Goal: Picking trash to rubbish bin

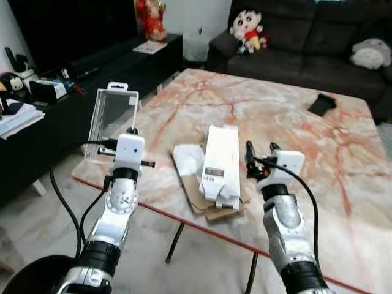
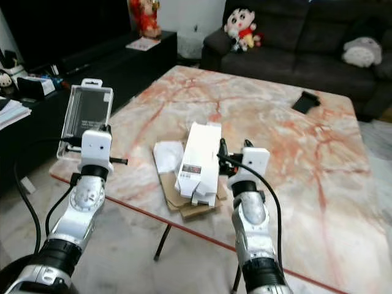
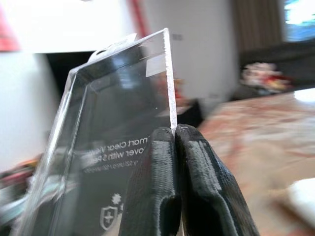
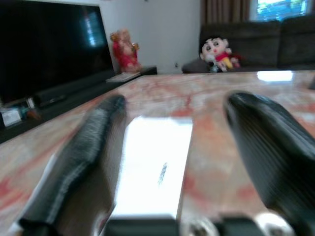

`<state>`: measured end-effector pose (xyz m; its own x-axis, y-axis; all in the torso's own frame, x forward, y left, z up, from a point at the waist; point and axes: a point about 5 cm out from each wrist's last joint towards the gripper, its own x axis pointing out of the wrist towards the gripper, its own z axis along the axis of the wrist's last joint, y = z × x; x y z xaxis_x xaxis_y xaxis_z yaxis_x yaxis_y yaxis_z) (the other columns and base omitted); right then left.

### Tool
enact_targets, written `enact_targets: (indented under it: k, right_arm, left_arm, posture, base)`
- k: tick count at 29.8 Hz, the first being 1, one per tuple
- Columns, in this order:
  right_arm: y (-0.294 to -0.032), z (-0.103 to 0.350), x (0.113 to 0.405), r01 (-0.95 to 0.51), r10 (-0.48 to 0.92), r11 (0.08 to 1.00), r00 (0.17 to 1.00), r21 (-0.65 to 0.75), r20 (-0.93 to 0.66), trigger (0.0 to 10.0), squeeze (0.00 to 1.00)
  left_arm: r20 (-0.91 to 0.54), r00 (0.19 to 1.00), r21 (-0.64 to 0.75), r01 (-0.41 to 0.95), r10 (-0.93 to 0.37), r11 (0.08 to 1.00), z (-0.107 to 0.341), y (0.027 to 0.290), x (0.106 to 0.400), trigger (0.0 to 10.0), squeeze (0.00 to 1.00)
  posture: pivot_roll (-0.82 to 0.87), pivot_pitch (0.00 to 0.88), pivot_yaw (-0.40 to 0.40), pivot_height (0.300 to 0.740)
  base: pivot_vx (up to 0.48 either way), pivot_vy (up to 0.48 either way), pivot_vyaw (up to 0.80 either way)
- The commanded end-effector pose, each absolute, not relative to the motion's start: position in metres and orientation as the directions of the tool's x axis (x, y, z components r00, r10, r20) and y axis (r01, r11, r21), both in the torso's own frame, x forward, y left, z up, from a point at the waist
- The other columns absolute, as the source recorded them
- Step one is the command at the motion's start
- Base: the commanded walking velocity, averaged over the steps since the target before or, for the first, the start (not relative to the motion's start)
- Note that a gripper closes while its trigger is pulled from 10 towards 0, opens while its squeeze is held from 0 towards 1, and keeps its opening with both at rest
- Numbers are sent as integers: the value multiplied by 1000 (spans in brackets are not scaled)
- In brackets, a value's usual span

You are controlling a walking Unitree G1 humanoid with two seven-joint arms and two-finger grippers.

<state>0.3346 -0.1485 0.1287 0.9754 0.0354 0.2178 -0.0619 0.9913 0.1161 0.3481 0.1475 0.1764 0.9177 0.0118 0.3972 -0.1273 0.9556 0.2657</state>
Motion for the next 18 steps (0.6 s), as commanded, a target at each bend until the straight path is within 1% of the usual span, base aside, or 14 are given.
enact_targets:
  k: [1,18]
  right_arm:
    - [-144,134,337,-78,49,990,971,116,233,10000,0]
    - [-145,130,335,-79,52,990,974,116,219,10000,0]
  left_arm:
    - [388,921,279,-144,26,950,173,154,346,10000,0]
    - [379,925,273,-149,36,950,170,157,345,10000,0]
  posture:
    - [150,0,-27,740]
    - [148,0,-33,740]
  base:
    - [-307,0,0]
    - [-300,0,0]
